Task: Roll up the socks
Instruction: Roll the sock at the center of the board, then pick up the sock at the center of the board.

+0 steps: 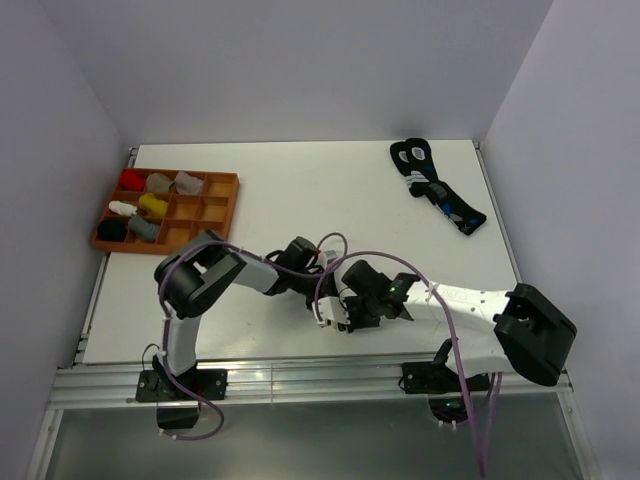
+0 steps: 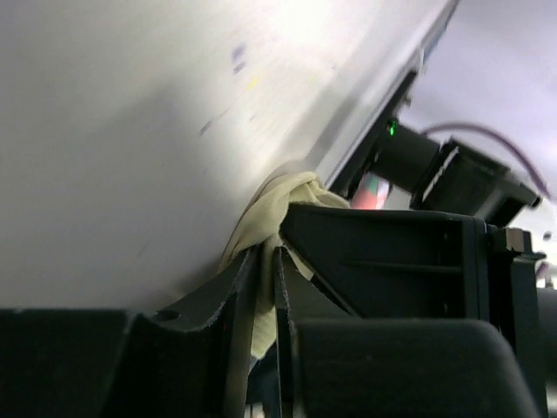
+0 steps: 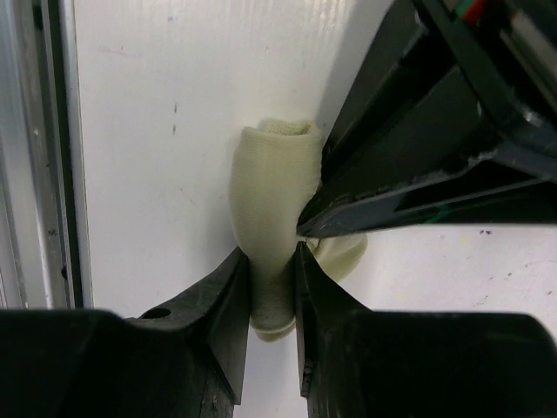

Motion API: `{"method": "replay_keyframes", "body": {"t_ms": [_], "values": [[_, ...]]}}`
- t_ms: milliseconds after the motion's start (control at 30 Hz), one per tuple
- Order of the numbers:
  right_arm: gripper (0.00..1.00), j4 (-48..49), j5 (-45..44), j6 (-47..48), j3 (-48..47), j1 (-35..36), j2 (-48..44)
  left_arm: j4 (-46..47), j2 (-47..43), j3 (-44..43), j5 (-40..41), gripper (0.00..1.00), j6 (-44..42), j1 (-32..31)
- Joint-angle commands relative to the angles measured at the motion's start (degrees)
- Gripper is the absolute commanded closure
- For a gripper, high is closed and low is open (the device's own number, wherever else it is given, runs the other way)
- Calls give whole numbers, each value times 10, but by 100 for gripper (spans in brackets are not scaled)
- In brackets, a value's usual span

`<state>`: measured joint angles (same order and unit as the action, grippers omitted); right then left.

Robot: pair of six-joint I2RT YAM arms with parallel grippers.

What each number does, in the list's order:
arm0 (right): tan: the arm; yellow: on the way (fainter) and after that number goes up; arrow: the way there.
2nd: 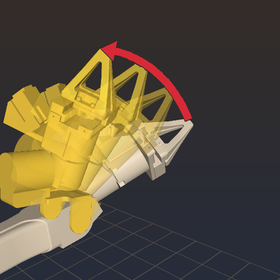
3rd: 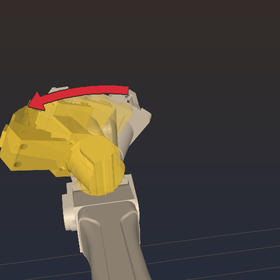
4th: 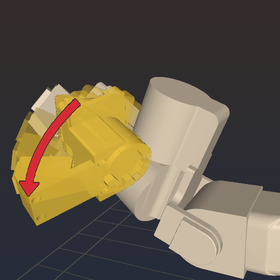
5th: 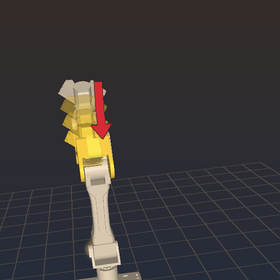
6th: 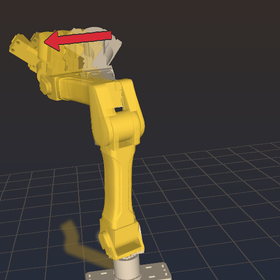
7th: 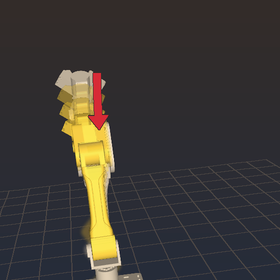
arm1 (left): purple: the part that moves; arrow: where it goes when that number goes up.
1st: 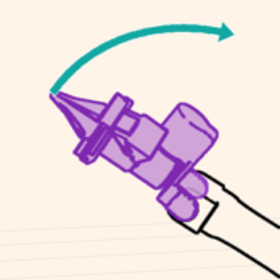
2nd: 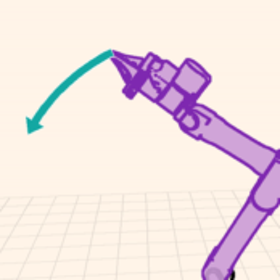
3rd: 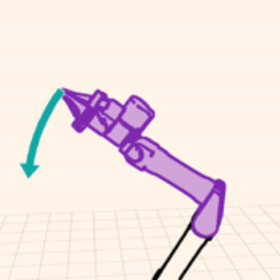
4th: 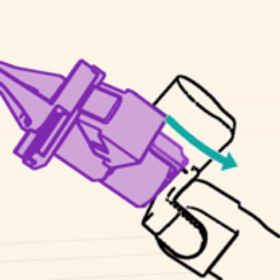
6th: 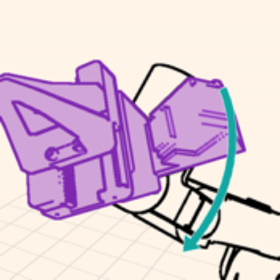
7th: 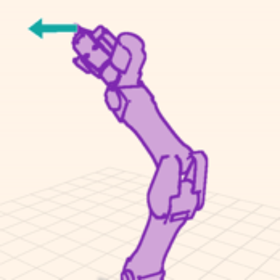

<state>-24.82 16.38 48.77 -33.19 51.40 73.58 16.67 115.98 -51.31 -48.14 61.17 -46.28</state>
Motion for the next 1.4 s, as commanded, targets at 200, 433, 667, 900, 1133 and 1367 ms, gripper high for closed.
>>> {"method": "replay_keyframes", "body": {"t_ms": [200, 433, 667, 900, 1133, 1367], "values": [[85, -15, -23, -49, -5, -1, 46, 12, -142, 111, 220, 76, 84, 29], [86, -11, -23, -85, -21, -9, 66, 10, -294, 188, 341, 75, 130, 22], [88, -46, 14, -108, -73, -46, 116, 16, -405, 260, 541, 77, 178, -105], [88, -116, 73, -107, -157, -107, 164, 140, -367, 318, 681, 78, 247, -216], [89, -152, 106, -118, -195, -138, 196, 251, -268, 283, 697, 77, 243, -241], [89, -165, 128, -126, -214, -147, 218, 404, -163, 279, 712, 74, 254, -243]]}}
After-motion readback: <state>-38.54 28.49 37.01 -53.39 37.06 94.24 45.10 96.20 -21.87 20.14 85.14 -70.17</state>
